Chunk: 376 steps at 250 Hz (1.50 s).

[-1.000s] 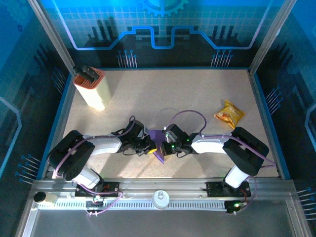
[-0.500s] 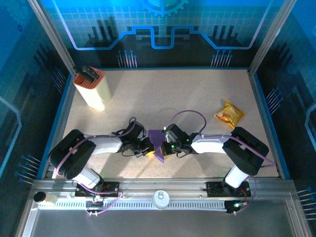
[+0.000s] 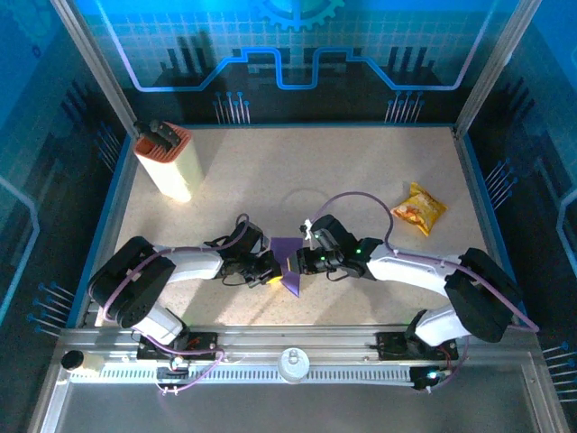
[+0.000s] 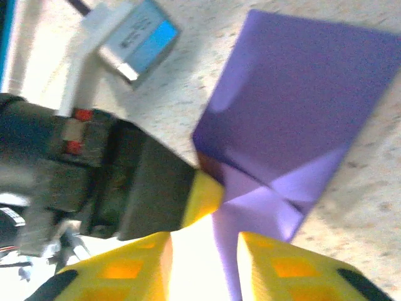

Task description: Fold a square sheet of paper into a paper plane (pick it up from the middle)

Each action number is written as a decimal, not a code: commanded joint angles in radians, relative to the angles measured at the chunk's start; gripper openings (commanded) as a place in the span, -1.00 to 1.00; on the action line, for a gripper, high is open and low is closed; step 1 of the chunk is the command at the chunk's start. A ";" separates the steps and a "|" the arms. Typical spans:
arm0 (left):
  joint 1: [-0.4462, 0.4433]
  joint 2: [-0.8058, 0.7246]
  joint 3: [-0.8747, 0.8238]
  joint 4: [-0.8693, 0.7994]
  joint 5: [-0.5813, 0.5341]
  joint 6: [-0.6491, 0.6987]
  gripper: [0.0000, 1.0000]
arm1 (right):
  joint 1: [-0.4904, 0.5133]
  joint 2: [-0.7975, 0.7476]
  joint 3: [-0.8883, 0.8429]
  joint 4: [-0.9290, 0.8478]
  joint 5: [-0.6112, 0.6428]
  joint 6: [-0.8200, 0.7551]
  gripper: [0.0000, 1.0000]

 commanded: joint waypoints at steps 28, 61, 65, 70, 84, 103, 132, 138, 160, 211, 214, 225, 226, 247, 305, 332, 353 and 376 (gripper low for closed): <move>-0.013 0.013 -0.015 -0.073 -0.055 0.018 -0.86 | 0.086 0.100 0.072 -0.060 -0.081 0.025 -0.81; -0.013 0.008 -0.021 -0.075 -0.056 0.019 -0.87 | 0.093 0.150 0.062 -0.024 -0.092 0.048 -0.89; -0.014 0.008 -0.022 -0.076 -0.056 0.019 -0.86 | 0.094 0.155 0.064 -0.024 -0.093 0.048 -0.89; -0.014 0.007 -0.021 -0.077 -0.058 0.018 -0.86 | 0.093 0.164 0.065 -0.027 -0.093 0.048 -0.90; -0.013 0.004 -0.023 -0.079 -0.060 0.019 -0.87 | 0.095 0.184 0.065 -0.044 -0.085 0.049 -0.91; -0.014 0.002 -0.027 -0.075 -0.063 0.016 -0.86 | 0.095 0.200 0.045 -0.047 -0.080 0.047 -0.92; -0.014 -0.001 -0.028 -0.077 -0.067 0.015 -0.87 | 0.098 0.201 -0.014 -0.025 -0.089 0.058 -0.94; -0.014 0.000 -0.030 -0.076 -0.069 0.015 -0.87 | 0.099 0.198 -0.029 -0.018 -0.089 0.066 -0.93; -0.014 -0.003 -0.033 -0.076 -0.071 0.012 -0.87 | 0.105 0.172 -0.083 0.010 -0.090 0.087 -0.93; -0.014 -0.013 -0.043 -0.078 -0.076 0.011 -0.88 | 0.130 0.106 -0.107 0.039 -0.096 0.126 -0.91; -0.014 -0.014 -0.043 -0.076 -0.076 0.012 -0.88 | 0.131 0.101 -0.104 0.037 -0.096 0.127 -0.92; -0.014 -0.019 -0.046 -0.076 -0.079 0.011 -0.88 | 0.130 0.081 -0.091 0.031 -0.093 0.128 -0.91; -0.014 -0.018 -0.046 -0.076 -0.079 0.012 -0.88 | 0.130 0.080 -0.089 0.031 -0.092 0.127 -0.91; -0.014 -0.023 -0.051 -0.073 -0.081 0.009 -0.88 | 0.127 0.059 -0.053 0.001 -0.074 0.124 -0.91; -0.014 -0.038 -0.054 -0.067 -0.087 0.009 -0.88 | 0.112 0.170 0.033 0.029 -0.079 0.106 -0.88; -0.014 -0.047 -0.063 -0.061 -0.096 0.007 -0.88 | 0.098 0.235 0.015 0.073 -0.086 0.122 -0.88; -0.014 -0.053 -0.073 -0.056 -0.106 0.004 -0.89 | 0.102 0.244 -0.018 0.076 -0.079 0.123 -0.88; -0.014 -0.060 -0.089 -0.035 -0.116 -0.006 -0.90 | 0.108 0.215 -0.069 0.094 -0.098 0.116 -0.88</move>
